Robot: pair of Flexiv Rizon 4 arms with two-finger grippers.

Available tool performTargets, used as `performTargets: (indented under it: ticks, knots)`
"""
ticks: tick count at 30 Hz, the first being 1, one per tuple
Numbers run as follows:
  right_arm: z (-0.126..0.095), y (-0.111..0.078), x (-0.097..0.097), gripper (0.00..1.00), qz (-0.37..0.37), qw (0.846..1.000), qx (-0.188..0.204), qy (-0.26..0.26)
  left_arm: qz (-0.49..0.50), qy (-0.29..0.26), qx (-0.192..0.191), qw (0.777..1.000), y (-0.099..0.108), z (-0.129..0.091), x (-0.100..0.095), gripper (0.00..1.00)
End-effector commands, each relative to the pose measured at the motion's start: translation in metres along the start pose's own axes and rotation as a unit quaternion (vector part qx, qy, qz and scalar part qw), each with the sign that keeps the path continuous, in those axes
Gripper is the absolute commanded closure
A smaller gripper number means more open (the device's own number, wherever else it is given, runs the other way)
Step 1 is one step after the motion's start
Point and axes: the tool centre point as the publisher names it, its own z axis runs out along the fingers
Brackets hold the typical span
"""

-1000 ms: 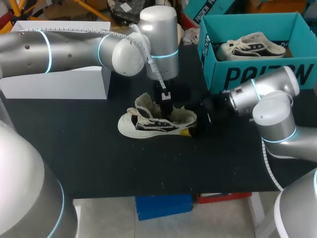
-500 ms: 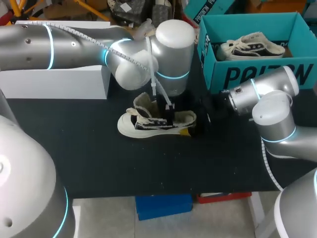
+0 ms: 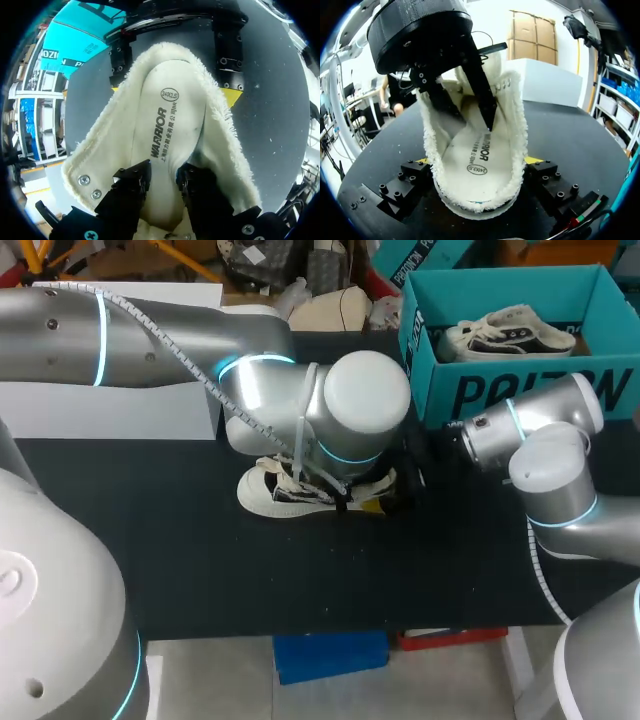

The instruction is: Take the shoe out of the shoebox, open the shoe tongue, remove and reinsert the insole, then place the shoe into the shoebox

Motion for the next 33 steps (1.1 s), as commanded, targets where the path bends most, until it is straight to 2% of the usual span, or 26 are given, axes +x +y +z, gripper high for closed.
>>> performTargets:
  ticks: [1, 7, 12, 16, 17, 24, 27, 30, 31, 33]
  knots:
    - [0.002, -0.002, 0.002, 1.0, 0.0, 1.0, 0.0, 0.001, -0.018, -0.084, 0.035, 0.996, 0.013, 0.071, -0.012, 0.7]
    - [0.002, -0.002, 0.002, 1.0, 0.0, 1.0, 0.0, 0.001, -0.033, -0.086, 0.059, 0.994, 0.007, 0.075, -0.023, 0.7]
    - [0.002, -0.002, 0.002, 1.0, 0.0, 1.0, 0.0, 0.001, -0.038, -0.073, 0.062, 0.995, 0.004, 0.08, -0.025, 0.72]
    - [0.002, -0.002, 0.002, 1.0, 0.0, 1.0, 0.0, 0.001, -0.041, -0.063, 0.059, 0.995, 0.002, 0.082, -0.026, 0.81]
    - [0.002, -0.002, 0.002, 1.0, 0.0, 1.0, 0.0, 0.001, -0.04, -0.062, 0.059, 0.996, 0.001, 0.082, -0.025, 1.0]
    - [0.002, -0.002, 0.002, 1.0, 0.0, 1.0, 0.0, 0.001, -0.032, -0.037, 0.055, 0.997, 0.003, 0.069, -0.023, 1.0]
    - [0.002, -0.002, 0.002, 1.0, 0.0, 1.0, 0.0, 0.001, -0.027, -0.006, 0.058, 0.998, 0.005, 0.058, -0.025, 1.0]
    - [0.002, -0.002, 0.002, 1.0, 0.0, 1.0, 0.0, 0.001, -0.027, 0.047, 0.066, 0.996, 0.011, 0.041, -0.029, 1.0]
    - [0.002, -0.002, 0.002, 1.0, 0.0, 1.0, 0.0, 0.001, -0.024, 0.068, 0.07, 0.995, 0.011, 0.037, -0.029, 1.0]
    - [0.002, -0.002, 0.002, 1.0, 0.0, 1.0, 0.0, 0.001, -0.008, 0.144, 0.089, 0.986, 0.014, 0.022, -0.029, 1.0]
